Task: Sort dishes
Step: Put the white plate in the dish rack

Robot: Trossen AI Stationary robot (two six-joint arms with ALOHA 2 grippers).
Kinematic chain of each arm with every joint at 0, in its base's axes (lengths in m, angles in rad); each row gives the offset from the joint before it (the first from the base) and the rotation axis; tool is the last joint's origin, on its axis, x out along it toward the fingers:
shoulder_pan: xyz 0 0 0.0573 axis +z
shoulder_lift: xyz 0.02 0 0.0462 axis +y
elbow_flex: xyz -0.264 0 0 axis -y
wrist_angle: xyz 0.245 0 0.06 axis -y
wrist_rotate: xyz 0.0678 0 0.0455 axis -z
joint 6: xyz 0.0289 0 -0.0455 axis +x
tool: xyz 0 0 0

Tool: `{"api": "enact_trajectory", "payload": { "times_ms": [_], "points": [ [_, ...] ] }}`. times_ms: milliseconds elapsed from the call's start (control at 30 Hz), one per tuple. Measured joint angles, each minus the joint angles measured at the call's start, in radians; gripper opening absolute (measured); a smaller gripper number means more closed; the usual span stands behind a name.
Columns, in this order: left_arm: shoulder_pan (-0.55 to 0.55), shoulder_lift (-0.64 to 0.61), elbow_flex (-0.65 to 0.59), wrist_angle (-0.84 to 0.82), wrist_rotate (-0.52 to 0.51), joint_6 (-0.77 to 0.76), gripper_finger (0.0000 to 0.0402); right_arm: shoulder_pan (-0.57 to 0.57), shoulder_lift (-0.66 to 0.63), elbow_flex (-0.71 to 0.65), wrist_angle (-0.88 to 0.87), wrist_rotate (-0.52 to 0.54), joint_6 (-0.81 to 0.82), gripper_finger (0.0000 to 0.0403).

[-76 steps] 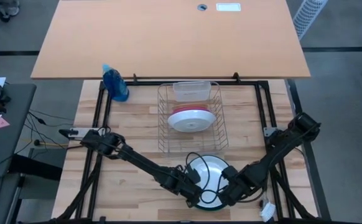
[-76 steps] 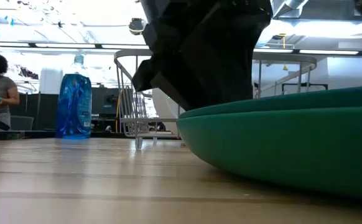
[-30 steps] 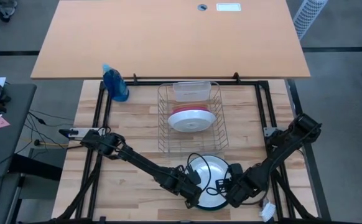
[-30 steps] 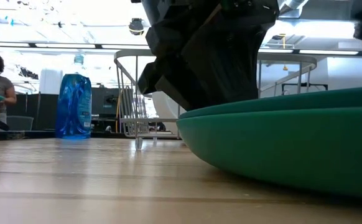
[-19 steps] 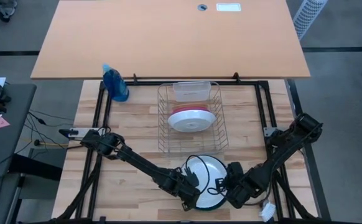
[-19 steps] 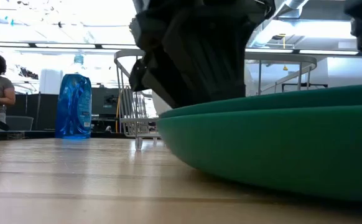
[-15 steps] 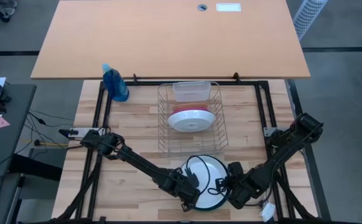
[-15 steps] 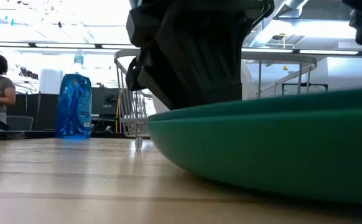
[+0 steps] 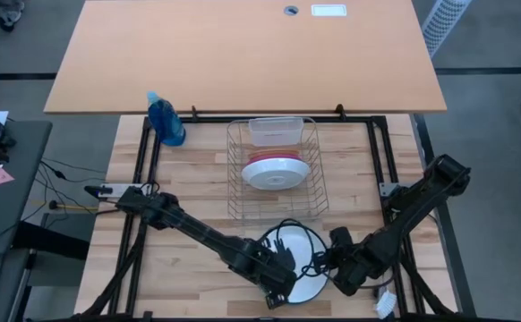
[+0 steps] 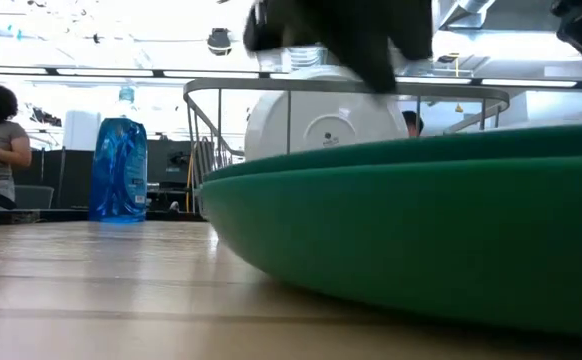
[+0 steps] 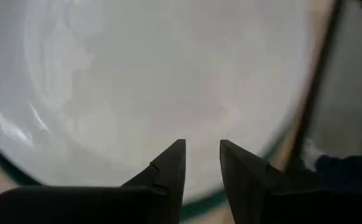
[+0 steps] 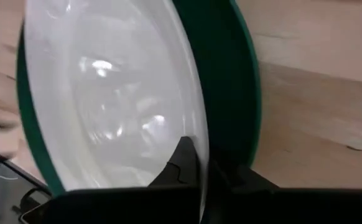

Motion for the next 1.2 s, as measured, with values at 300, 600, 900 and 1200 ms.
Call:
{"api": "enact_trajectory", "payload": {
  "times_ms": [300,600,900,1200],
  "points": [
    [-0.015,-0.120,0.145,-0.082,-0.123,-0.005,0.0093,0.002,-0.112,-0.002,-0.036,0.008,-0.046,0.0002],
    [-0.032,-0.304,0.147,-0.232,-0.447,0.017,0.0093,-0.001,-0.233,0.000,-0.010,0.019,-0.099,0.0001],
    [-0.014,-0.371,0.146,-0.255,-0.477,-0.045,0.0093,0.006,-0.355,0.000,0.108,0.060,-0.153,0.0001],
    [-0.019,-0.517,0.181,-0.147,-0.823,0.047,0.0093,-0.048,-0.507,0.000,0.206,0.203,-0.312,0.0001]
  ]
}}
